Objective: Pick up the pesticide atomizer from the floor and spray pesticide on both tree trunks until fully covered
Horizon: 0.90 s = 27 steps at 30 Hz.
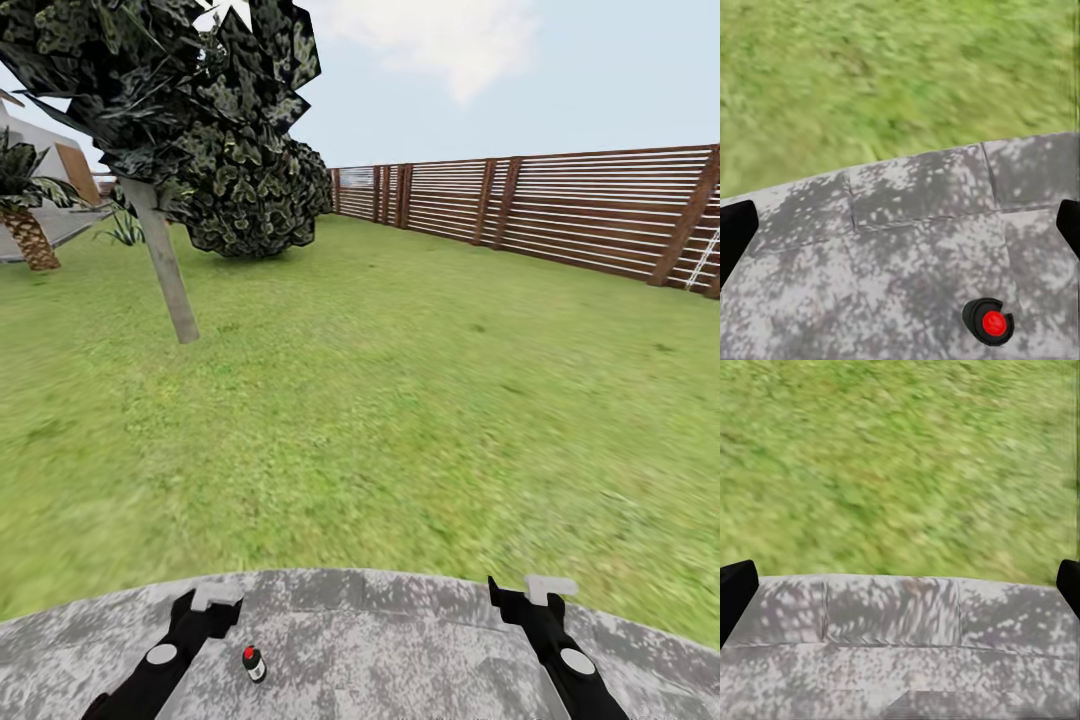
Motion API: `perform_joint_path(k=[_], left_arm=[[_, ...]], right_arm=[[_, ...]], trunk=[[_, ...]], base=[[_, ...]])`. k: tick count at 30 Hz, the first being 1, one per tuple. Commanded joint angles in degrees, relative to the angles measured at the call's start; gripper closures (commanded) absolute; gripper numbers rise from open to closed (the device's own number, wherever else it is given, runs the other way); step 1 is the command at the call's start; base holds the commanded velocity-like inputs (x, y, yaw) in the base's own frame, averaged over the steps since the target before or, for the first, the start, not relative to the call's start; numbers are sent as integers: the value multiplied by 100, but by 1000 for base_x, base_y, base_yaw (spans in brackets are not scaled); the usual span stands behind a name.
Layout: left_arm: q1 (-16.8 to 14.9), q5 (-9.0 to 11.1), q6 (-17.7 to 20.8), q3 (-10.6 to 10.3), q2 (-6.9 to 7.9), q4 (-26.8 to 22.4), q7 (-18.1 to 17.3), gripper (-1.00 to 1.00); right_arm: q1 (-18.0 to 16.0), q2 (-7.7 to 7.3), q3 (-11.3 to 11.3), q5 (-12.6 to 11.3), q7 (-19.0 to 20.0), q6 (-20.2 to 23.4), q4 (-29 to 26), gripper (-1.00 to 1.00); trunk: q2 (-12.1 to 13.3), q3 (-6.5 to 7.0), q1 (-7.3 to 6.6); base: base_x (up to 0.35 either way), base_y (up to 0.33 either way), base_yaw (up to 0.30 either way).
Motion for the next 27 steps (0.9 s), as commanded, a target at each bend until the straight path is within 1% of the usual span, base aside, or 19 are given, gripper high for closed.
perform_joint_path(k=[1,4,7,8,11,27], left_arm=[[-3,-128,-20,-80,9,24,-4,-100],[-4,-185,-20,-135,16,43,-64,-100],[-5,-227,-21,-160,21,56,-263,-100],[-12,-240,-23,-159,27,60,-394,-100],[-12,-244,-30,-158,29,53,-436,-100],[-18,-241,-38,-138,27,8,-389,-100]], right_arm=[[-4,4,-3,0,3,-18,0,-100],[-4,7,-5,0,-3,-18,-6,-100],[-4,16,-5,-6,-5,-18,-9,-100],[-4,24,-6,-8,-8,-18,-10,-100],[-4,27,-10,-9,-6,-18,-11,-100],[-4,27,-14,-9,-7,-18,-11,-100]], trunk=[[-2,-5,-1],[-2,-5,-1],[-2,-5,-1],[-2,-5,-1],[-2,-5,-1],[-2,-5,-1]], base=[[0,0,-88],[0,0,-50],[0,0,-16],[0,0,-2],[0,0,-62],[0,0,-286]])
